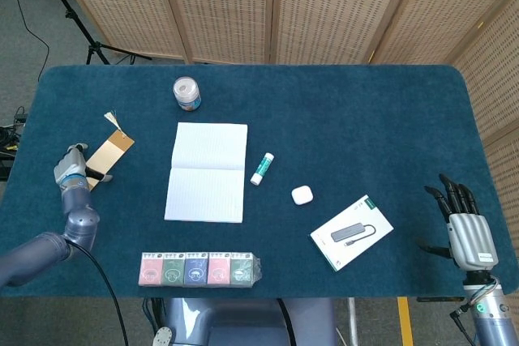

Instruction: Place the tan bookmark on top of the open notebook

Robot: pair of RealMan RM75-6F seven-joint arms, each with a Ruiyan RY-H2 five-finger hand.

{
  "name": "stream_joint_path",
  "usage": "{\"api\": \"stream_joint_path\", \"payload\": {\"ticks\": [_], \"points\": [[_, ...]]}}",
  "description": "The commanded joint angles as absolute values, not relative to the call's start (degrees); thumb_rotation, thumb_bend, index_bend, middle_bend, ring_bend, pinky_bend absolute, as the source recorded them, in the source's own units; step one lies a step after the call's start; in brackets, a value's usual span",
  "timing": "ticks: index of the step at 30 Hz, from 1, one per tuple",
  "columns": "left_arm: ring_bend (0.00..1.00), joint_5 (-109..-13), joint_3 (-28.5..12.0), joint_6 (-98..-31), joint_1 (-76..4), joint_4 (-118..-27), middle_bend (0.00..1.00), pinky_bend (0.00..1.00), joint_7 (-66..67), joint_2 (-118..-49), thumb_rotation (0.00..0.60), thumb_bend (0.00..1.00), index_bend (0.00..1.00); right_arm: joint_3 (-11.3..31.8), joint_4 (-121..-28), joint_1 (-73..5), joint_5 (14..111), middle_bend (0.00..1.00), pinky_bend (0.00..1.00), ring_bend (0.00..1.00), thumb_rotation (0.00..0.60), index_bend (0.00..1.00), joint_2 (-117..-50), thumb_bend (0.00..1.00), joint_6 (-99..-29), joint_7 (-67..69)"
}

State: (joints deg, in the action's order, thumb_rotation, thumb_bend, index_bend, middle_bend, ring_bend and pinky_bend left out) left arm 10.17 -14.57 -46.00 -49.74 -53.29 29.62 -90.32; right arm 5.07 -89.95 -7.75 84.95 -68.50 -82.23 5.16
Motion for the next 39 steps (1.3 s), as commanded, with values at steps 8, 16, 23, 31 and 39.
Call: {"api": "stream_joint_path", "payload": {"ticks": [8, 16, 23, 31, 39], "points": [[0.00, 12.6, -19.5, -43.9, -48.6, -48.1, 0.00, 0.02, 35.6, -92.7, 0.600, 0.11, 0.22, 5.1, -89.9, -7.9, 84.9, 0.00, 0.00, 0.00, 0.600, 0.15, -68.6, 0.00, -82.0, 5.1], [0.00, 13.3, -22.5, -43.6, -48.0, -47.2, 0.00, 0.02, 38.6, -93.2, 0.600, 0.13, 0.23, 5.0, -89.8, -8.0, 84.7, 0.00, 0.00, 0.00, 0.600, 0.15, -68.7, 0.00, -81.7, 5.0], [0.00, 12.6, -24.3, -44.6, -47.7, -45.9, 0.00, 0.02, 39.8, -94.3, 0.600, 0.13, 0.26, 5.0, -89.8, -8.0, 84.7, 0.00, 0.00, 0.00, 0.600, 0.15, -68.7, 0.00, -81.7, 4.9], [0.00, 11.5, -26.5, -44.9, -47.2, -44.7, 0.00, 0.02, 41.4, -95.3, 0.600, 0.13, 0.28, 5.0, -89.8, -8.0, 84.5, 0.00, 0.00, 0.00, 0.600, 0.15, -68.6, 0.00, -81.5, 5.1], [0.00, 10.4, -28.3, -46.0, -47.1, -43.9, 0.00, 0.02, 43.2, -96.5, 0.600, 0.15, 0.47, 5.0, -89.8, -8.1, 84.5, 0.00, 0.00, 0.00, 0.600, 0.15, -68.6, 0.00, -81.4, 5.3]]}}
